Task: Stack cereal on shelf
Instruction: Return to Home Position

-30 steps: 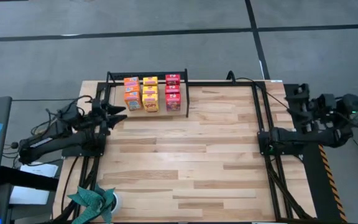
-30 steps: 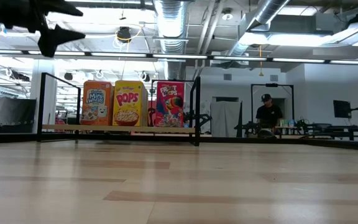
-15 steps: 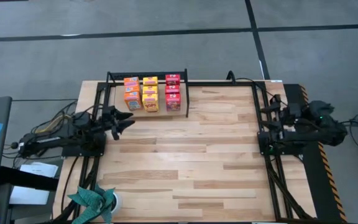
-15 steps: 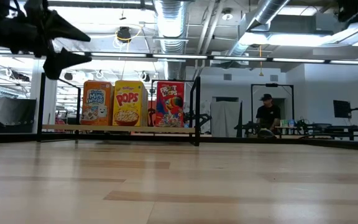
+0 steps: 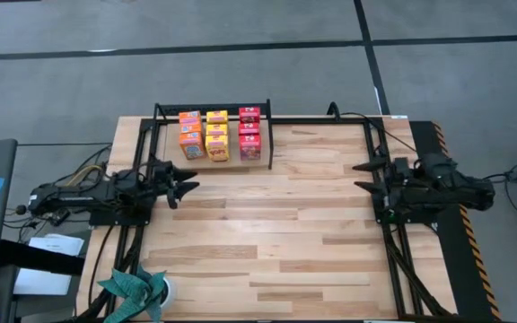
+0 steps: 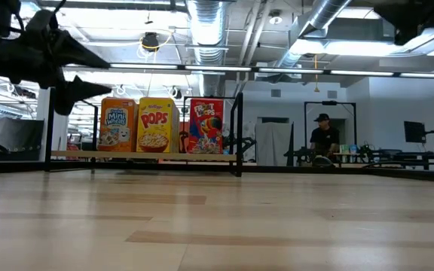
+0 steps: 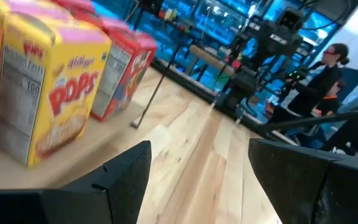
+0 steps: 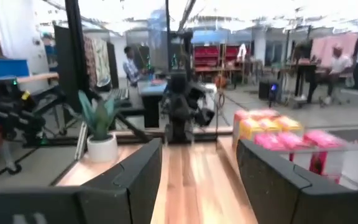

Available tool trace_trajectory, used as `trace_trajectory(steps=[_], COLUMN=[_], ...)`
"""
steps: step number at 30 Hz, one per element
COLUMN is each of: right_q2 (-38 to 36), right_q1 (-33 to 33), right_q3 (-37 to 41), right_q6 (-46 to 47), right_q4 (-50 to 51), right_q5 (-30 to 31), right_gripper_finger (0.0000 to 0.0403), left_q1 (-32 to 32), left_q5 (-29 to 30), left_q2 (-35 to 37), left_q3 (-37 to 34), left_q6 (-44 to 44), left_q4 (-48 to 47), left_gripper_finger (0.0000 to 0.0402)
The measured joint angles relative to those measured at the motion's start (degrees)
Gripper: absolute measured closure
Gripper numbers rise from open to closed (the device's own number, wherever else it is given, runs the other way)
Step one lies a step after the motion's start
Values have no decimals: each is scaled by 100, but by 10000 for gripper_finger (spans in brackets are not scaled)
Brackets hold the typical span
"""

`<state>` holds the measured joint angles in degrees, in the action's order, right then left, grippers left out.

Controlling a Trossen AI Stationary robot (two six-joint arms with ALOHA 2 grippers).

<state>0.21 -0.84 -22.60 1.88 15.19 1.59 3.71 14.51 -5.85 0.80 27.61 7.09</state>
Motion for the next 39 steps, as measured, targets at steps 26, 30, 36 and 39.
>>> trace_trajectory(steps=[26,30,36,39], right_q2=[61,67,98,101], right_q1=[-310,-310,-310,-310], right_q3=[1387,1382,1341,1341], right_q6=[716,717,720,720], right_q4=[273,1097,1280,1293], right_q5=[124,124,133,133], right_gripper_finger=[171,171,171,171], left_q1=[-263,-263,-263,-263], left_q5=[178,180,178,178], left_q2=[-15,-15,-15,-15], left_q3=[-22,-24,-26,-26], left_q6=[143,152,154,154], left_q4=[-308,-309,-310,-312], left_gripper_finger=[141,141,141,141])
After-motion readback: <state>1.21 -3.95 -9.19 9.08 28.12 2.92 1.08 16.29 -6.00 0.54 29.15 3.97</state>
